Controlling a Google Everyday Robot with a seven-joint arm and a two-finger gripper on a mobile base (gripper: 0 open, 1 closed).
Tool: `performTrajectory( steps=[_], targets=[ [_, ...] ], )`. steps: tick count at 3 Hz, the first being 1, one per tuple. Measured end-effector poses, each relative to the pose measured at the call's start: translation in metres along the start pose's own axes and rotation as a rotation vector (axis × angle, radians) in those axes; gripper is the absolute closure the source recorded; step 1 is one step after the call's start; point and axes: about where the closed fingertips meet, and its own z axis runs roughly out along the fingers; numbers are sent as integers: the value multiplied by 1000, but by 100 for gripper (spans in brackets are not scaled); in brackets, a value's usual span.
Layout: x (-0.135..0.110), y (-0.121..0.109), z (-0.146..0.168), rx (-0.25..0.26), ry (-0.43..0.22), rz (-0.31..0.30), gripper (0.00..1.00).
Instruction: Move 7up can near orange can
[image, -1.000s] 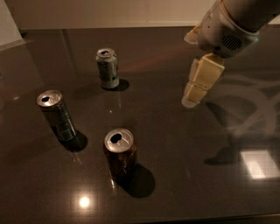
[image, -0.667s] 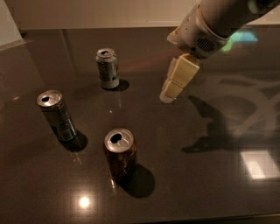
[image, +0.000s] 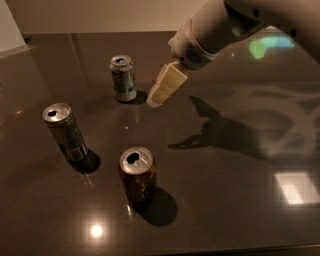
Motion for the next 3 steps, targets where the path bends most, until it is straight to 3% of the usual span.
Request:
performTrajectory(
  steps=[1, 3],
  targets=[
    [-13, -17, 31, 19, -49, 51, 0],
    [-31, -35, 88, -2, -115, 101, 0]
  ],
)
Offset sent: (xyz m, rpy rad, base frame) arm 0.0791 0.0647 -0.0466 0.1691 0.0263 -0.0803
